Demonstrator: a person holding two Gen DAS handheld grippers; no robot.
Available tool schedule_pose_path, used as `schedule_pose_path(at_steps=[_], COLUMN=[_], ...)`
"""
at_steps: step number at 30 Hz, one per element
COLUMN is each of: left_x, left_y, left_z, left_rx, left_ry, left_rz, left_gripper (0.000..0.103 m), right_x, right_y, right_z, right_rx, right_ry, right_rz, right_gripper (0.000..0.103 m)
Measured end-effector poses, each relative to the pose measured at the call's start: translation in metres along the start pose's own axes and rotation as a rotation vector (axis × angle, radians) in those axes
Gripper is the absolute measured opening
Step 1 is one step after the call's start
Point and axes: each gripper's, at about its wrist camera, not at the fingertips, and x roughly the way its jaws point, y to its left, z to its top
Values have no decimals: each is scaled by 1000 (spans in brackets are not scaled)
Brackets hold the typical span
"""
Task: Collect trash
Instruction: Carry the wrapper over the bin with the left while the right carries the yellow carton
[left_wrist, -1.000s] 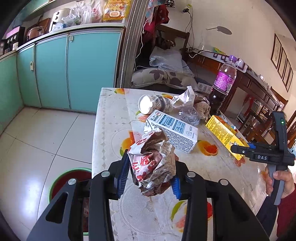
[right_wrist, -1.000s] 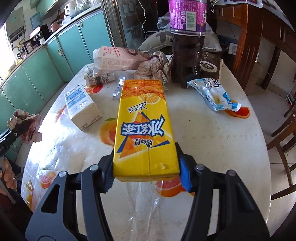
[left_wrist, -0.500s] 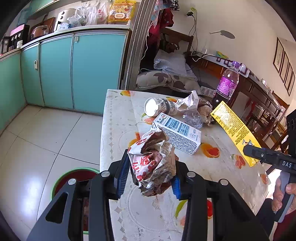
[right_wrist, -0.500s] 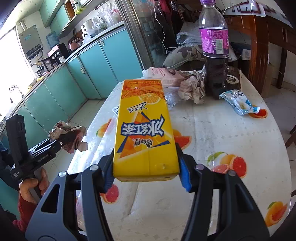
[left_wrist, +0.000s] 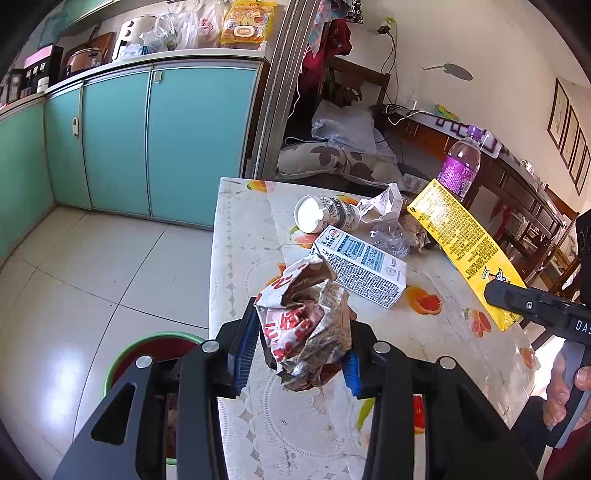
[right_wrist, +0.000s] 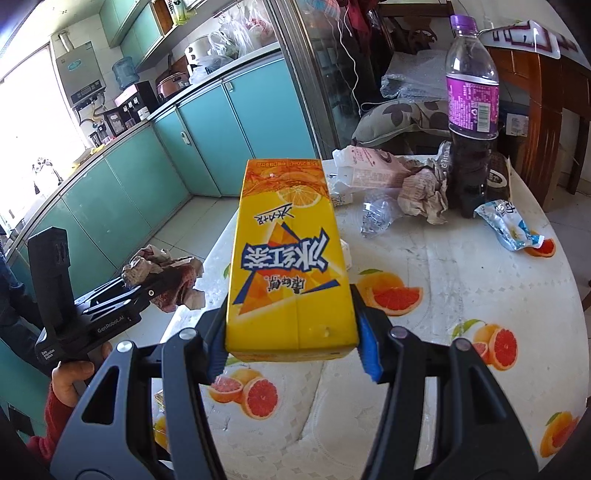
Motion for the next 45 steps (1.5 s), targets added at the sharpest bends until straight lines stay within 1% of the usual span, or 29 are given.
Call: schedule_pose_path(at_steps=[9,28,32,37,45], left_x=[-3,-11,-11,-12,-4], left_y=[9,39,51,77,109], left_z=[-2,-7,-10,-21,-42], left_rx=[-8,-53,-66,-106,-150], left_ry=[3,-1,7,31,98], left_rz=[11,57,83,136,205], left_gripper=[38,38,38,38,38], right_x=[9,35,40,51,70], right_y=[16,47,54,65,91], right_z=[6,8,7,5,6], right_rx=[-43,-85,-91,-109,-142], right_ry=[8,39,47,68,100], right_rz=[22,92,110,131,186], right_gripper=[55,55,55,55,55])
